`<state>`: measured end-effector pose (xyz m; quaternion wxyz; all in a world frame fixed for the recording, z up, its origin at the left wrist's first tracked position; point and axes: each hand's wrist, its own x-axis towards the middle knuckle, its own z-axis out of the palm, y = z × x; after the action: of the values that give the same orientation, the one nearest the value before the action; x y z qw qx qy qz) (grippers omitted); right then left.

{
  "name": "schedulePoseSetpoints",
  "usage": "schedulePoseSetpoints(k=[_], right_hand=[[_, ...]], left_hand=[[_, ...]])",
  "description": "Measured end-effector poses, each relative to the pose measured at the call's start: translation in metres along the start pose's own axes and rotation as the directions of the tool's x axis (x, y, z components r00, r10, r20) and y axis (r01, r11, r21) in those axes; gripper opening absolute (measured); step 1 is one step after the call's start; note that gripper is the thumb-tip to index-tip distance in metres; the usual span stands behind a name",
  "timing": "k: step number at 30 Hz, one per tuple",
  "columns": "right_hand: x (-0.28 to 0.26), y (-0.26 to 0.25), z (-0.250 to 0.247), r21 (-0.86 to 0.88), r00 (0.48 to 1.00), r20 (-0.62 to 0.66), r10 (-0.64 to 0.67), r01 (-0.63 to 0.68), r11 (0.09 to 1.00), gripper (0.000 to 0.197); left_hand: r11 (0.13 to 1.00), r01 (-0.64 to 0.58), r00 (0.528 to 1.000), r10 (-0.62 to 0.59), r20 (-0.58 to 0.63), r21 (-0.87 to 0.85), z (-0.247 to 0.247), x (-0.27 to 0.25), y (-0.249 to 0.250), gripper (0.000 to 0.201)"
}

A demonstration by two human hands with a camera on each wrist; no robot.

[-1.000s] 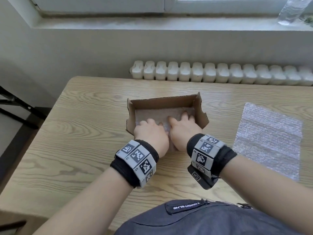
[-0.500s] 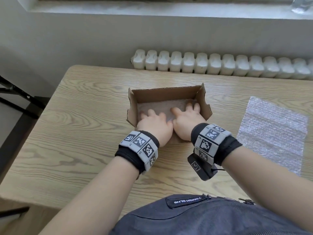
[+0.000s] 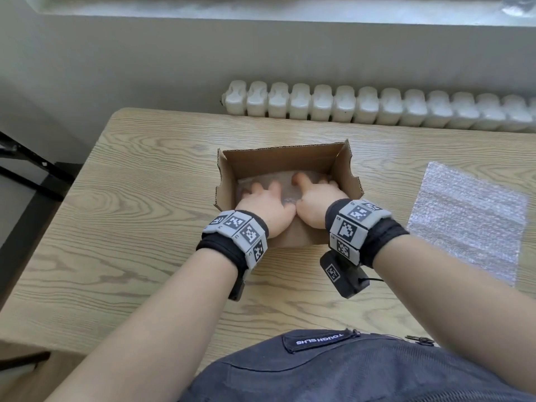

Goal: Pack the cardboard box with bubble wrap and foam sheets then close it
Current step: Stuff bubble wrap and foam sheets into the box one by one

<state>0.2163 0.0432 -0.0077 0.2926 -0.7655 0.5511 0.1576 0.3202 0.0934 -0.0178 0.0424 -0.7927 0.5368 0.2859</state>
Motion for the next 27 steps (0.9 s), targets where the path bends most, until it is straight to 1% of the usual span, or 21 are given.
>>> schedulePoseSetpoints(k=[3,6,12,16,19,20,22,24,26,27], right_hand=[[-0.009,0.002,0.005,0.01,0.998,-0.064,-0.021,0.021,1.0,0.048],[-0.011,0.003,0.007,0.028,0.995,-0.096,-0.017,0.02,0.999,0.055],[-0.003,0.001,0.0,-0.056,0.999,-0.036,0.012,-0.014,0.998,0.058],[0.0,0.0,-0.001,-0.077,0.999,-0.022,0.024,-0.025,0.997,0.059],[-0.003,-0.001,0.001,-0.095,1.0,-0.019,0.018,-0.019,0.995,0.061],[-0.006,-0.001,0.002,-0.092,0.999,-0.034,0.01,-0.013,0.996,0.061],[-0.012,0.0,0.004,-0.068,0.996,-0.091,-0.025,0.019,0.998,0.056],[-0.022,0.002,0.007,-0.086,0.977,-0.194,-0.09,0.074,0.993,0.046],[-0.034,0.006,0.012,-0.175,0.932,-0.321,-0.168,0.116,0.978,0.034],[-0.039,0.008,0.016,-0.225,0.912,-0.352,-0.21,0.135,0.965,0.032]], left_hand=[[1.0,-0.001,1.0,0.001,-0.01,0.026,0.004,-0.002,-0.001,0.053],[1.0,0.003,1.0,-0.002,-0.023,0.026,0.005,-0.002,-0.002,0.054],[1.0,-0.006,0.999,0.006,-0.051,0.002,0.001,0.003,-0.009,0.054],[1.0,-0.007,0.999,0.008,-0.044,0.025,0.0,0.0,-0.008,0.054],[0.998,-0.013,0.997,0.017,-0.069,0.055,0.001,-0.009,-0.007,0.055],[0.995,-0.012,0.995,0.021,-0.093,0.098,0.001,-0.015,-0.006,0.055],[0.966,-0.003,0.984,0.048,-0.17,0.259,-0.001,-0.029,0.001,0.054],[0.927,-0.01,0.965,0.107,-0.238,0.375,-0.001,-0.044,0.008,0.051],[0.922,-0.04,0.963,0.139,-0.231,0.385,0.003,-0.056,0.012,0.049],[0.921,-0.058,0.966,0.149,-0.211,0.386,0.006,-0.06,0.013,0.051]])
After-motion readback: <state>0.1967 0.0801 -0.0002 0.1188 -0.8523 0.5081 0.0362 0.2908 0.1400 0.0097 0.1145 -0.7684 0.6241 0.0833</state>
